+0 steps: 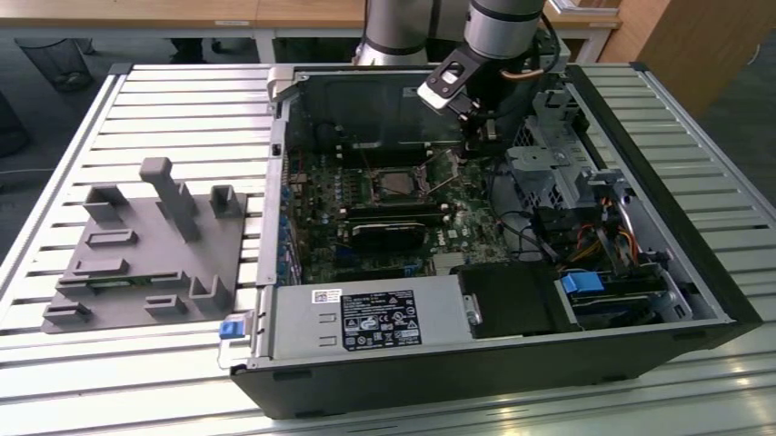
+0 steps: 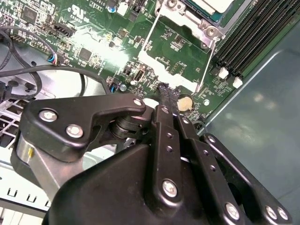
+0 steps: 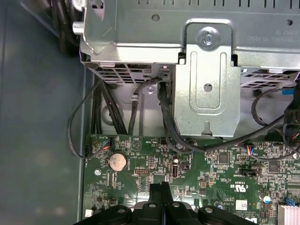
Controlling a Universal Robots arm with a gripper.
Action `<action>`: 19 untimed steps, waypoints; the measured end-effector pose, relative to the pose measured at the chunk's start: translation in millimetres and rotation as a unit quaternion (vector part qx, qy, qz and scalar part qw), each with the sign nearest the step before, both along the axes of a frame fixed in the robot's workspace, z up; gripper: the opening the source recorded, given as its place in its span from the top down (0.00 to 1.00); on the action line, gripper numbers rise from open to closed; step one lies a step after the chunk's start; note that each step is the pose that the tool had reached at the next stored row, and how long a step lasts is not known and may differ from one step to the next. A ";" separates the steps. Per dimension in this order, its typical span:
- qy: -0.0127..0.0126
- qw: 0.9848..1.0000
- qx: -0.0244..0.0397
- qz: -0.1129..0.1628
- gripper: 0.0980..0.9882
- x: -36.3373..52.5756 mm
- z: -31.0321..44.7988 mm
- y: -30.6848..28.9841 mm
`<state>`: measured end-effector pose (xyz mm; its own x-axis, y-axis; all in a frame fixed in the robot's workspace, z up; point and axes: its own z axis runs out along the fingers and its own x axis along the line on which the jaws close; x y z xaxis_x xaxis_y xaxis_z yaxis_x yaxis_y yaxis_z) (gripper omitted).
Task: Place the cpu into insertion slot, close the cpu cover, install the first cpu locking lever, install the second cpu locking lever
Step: 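Close the cpu cover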
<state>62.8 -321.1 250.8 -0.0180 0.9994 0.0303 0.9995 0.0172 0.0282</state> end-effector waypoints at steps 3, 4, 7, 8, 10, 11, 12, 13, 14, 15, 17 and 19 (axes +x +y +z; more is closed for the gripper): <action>0.000 1.000 0.000 0.000 0.98 1.4 -0.8 0.1; 0.001 1.000 0.000 0.000 0.98 2.1 -1.2 0.1; 0.001 1.000 0.000 0.000 0.98 3.8 -2.4 0.3; 0.001 1.000 0.000 0.000 0.98 4.2 -2.9 0.3; 0.002 1.000 0.000 0.000 0.98 4.6 -4.4 0.3; 0.002 1.000 0.000 0.000 0.98 4.7 -5.4 0.3; 0.002 1.000 0.000 0.000 0.98 4.8 -6.5 0.4; 0.002 1.000 0.000 0.000 0.98 4.8 -7.4 0.4; 0.002 1.000 0.000 0.000 0.98 4.9 -8.4 0.4; 0.003 1.000 0.000 0.000 0.98 4.9 -9.5 0.4; 0.003 1.000 0.000 0.000 0.98 4.8 -10.8 0.4; 0.003 1.000 0.000 0.000 0.98 3.3 -11.1 0.5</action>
